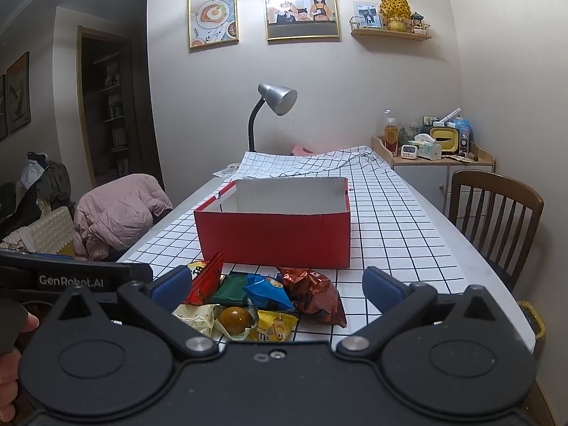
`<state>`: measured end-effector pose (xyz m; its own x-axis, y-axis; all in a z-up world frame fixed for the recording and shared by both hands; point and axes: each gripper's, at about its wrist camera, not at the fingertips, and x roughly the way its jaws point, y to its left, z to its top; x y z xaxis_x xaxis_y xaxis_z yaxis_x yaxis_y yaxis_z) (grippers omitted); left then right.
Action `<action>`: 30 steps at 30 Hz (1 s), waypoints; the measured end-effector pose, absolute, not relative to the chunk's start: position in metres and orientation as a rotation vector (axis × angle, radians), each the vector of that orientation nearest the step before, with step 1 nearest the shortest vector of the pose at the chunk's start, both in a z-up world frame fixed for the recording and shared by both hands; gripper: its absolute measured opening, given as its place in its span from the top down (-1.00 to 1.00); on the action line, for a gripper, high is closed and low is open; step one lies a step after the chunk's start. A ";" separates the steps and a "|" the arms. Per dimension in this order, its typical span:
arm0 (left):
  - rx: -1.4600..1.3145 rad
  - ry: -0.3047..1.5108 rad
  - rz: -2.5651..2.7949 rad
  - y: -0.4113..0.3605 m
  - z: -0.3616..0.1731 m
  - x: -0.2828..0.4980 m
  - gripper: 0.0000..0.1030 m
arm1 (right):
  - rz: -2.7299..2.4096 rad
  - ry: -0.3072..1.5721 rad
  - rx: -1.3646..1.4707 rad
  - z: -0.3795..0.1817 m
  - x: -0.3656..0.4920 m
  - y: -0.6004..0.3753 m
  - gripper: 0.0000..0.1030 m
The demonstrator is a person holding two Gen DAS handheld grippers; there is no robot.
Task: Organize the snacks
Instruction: 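Grasp the yellow-red chip bag with left tool while right tool grasps red foil bag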
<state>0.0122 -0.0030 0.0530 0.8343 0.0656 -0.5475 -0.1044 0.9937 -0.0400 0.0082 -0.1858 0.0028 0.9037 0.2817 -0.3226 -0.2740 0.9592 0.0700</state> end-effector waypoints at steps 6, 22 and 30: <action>-0.113 0.599 0.096 0.018 0.050 0.028 -1.00 | 0.290 0.363 0.039 0.001 0.021 -0.190 -0.99; -0.212 0.741 0.110 0.050 0.021 0.126 -0.99 | 0.257 0.535 0.023 -0.030 0.126 -0.206 -0.64; -0.216 0.867 0.103 0.049 -0.011 0.172 -0.98 | 0.277 0.660 0.058 -0.057 0.171 -0.206 -0.57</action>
<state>0.1715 0.0488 -0.0109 0.6437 0.0026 -0.7653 -0.1774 0.9733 -0.1459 0.1709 -0.2059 -0.0572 0.7548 0.2722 -0.5968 -0.2357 0.9616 0.1404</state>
